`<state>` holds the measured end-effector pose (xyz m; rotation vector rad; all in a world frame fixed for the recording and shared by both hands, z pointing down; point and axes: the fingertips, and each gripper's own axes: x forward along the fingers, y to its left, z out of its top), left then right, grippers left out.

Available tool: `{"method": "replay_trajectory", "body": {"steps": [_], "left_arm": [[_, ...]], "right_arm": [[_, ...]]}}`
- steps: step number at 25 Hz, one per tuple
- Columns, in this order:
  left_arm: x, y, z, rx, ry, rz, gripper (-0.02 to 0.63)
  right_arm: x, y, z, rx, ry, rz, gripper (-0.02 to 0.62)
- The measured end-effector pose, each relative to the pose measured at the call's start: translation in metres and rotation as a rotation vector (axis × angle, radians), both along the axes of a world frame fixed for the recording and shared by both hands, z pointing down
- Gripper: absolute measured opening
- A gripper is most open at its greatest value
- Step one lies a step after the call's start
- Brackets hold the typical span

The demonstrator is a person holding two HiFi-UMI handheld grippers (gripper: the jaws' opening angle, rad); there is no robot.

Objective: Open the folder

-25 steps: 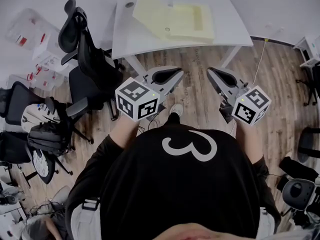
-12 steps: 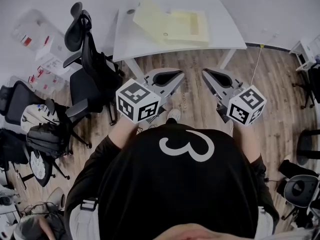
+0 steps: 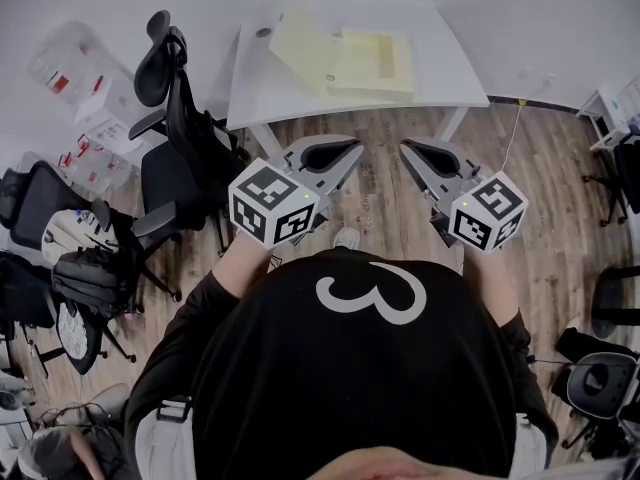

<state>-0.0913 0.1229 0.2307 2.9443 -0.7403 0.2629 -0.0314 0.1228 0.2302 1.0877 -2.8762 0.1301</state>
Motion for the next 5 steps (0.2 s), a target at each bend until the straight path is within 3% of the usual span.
{"method": "replay_trajectory", "body": {"steps": [5], "left_arm": [[0.0036, -0.0040, -0.0074, -0.006, 0.021, -0.007, 0.023]], "right_arm": [[0.0035, -0.0020, -0.0050, -0.006, -0.007, -0.011, 0.023]]}}
